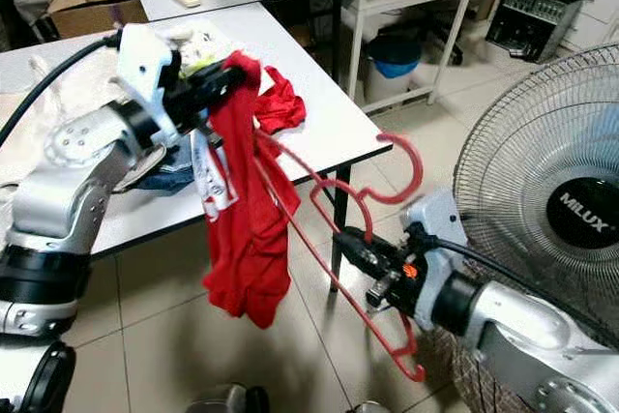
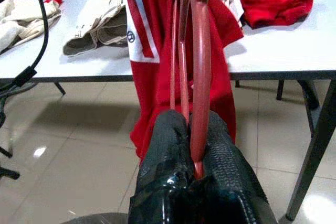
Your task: Hang hanger
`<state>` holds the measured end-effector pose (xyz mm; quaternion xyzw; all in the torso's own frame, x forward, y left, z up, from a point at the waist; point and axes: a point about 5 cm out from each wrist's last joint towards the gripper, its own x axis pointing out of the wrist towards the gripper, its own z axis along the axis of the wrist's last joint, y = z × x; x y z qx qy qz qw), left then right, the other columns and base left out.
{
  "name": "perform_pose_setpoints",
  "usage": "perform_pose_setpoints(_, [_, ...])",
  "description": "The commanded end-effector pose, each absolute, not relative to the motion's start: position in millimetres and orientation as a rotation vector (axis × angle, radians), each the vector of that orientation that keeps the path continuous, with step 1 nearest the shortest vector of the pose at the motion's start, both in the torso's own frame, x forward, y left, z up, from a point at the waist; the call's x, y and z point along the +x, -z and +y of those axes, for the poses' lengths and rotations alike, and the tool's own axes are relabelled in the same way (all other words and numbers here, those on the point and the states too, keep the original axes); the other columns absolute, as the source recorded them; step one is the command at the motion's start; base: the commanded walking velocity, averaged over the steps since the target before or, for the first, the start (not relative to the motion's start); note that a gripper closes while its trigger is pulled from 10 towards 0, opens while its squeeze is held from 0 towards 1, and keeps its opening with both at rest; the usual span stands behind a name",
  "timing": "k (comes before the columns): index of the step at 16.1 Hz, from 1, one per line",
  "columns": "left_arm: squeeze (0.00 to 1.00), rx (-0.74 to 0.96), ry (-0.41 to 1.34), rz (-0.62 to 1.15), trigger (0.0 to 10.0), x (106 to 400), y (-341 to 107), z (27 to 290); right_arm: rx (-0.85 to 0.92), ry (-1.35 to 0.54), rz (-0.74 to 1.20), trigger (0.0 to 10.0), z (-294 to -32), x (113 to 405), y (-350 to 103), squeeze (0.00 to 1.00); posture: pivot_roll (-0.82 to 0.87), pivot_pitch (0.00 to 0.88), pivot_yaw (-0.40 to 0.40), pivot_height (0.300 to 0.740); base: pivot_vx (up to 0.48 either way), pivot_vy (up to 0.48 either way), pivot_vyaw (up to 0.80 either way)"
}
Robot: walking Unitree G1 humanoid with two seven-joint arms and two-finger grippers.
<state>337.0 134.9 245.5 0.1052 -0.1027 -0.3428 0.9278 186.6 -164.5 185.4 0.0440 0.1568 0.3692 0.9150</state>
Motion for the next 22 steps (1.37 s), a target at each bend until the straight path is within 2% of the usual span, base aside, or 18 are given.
perform_pose_setpoints(1, [0.00,0.215,0.714,-0.257,0.0,333,-258,135,0.074,-0.776,0.333,10.0,-165,181,-188,0.00,-0.03,0.060,0.060,0.740,0.000,0.000,0.00])
perform_pose_setpoints(5, [0.00,0.128,0.957,-0.308,0.0,310,-265,111,0.105,-0.776,0.451,10.0,-164,177,-167,0.00,-0.03,0.064,0.063,0.740,0.000,0.000,0.00])
perform_pose_setpoints(9, [0.00,0.153,1.093,-0.248,0.0,289,-249,89,0.136,-0.753,0.587,10.0,-168,174,-144,0.00,-0.02,0.076,0.056,0.740,0.000,0.000,0.00])
perform_pose_setpoints(14, [0.00,0.155,1.139,-0.146,0.0,282,-226,81,0.266,-0.642,0.689,10.0,-175,171,-117,0.00,-0.01,0.084,0.060,0.740,0.000,0.000,0.00])
perform_pose_setpoints(15, [0.00,0.215,1.142,-0.104,0.0,282,-211,78,0.328,-0.667,0.696,10.0,-171,171,-113,0.00,-0.02,0.099,0.065,0.740,0.000,0.000,0.00])
perform_pose_setpoints(17, [0.00,0.218,1.156,-0.080,0.0,280,-203,74,0.355,-0.687,0.731,10.0,-167,173,-108,0.00,-0.02,0.110,0.063,0.740,0.000,0.000,0.00])
perform_pose_setpoints(20, [0.00,0.224,1.143,-0.089,0.0,279,-204,73,0.470,-0.552,0.745,10.0,-170,181,-97,0.00,-0.02,0.121,0.054,0.740,0.000,0.000,0.00])
perform_pose_setpoints(22, [0.00,0.184,1.128,-0.122,0.0,280,-214,77,0.612,-0.381,0.753,10.0,-179,183,-83,0.00,-0.02,0.128,0.057,0.740,0.000,0.000,0.00])
